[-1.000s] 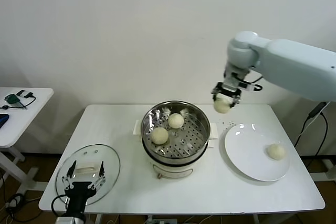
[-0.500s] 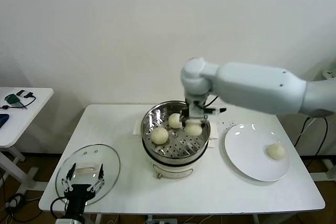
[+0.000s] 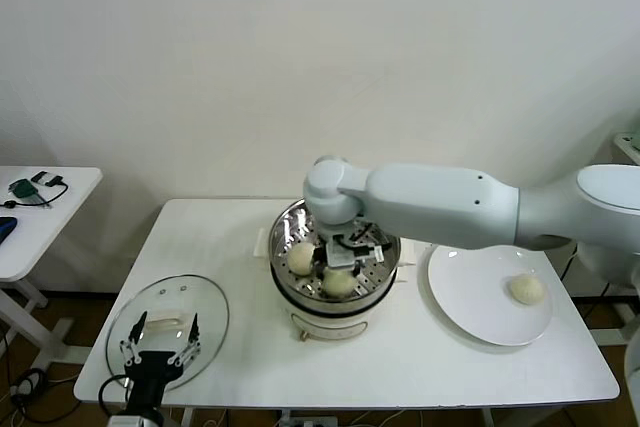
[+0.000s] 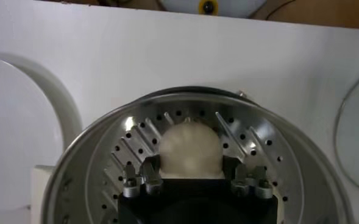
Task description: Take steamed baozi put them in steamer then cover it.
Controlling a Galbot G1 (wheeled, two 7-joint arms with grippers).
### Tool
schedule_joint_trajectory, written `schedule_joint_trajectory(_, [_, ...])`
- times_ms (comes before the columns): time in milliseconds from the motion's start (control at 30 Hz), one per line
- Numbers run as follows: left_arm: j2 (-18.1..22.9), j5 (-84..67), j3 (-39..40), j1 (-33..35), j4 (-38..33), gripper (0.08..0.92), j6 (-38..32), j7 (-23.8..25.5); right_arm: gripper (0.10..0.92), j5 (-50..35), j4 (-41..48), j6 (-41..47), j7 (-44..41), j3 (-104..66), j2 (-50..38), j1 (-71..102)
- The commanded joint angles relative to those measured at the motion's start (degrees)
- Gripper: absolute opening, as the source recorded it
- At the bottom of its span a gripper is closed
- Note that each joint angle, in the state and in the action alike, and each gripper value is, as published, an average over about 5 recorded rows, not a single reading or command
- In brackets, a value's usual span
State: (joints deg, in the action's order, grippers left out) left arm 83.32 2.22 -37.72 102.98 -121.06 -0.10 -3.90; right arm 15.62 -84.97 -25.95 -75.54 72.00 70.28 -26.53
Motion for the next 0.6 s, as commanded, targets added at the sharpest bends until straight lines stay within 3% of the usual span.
schedule_joint_trajectory(33, [0.0,0.0,-0.1,0.1,0.1,0.823,-0.1,0.0,0.666,1.1,-0.2,0.0,0.0,-0.5,1.2,1.9])
schedule_joint_trajectory(167, [0.0,0.0,0.0,0.2,0.1,0.823,-0.1,0.0,0.704,0.7,-0.8,0.5,-0.2,-0.5,0.0,1.0])
schedule_joint_trajectory(333, [0.1,0.2,0.2,0.3,-0.1,0.823,-0.1,0.0,0.807,0.3,-1.3,0.6,-0.3,-1.7,-2.7,-0.9])
schedule_joint_trajectory(600, [0.0,0.2,0.2,0.4,-0.3,0.823,-0.2,0.0,0.823,-2.6,0.9,2.1,0.9,-3.9,-11.2,-7.4])
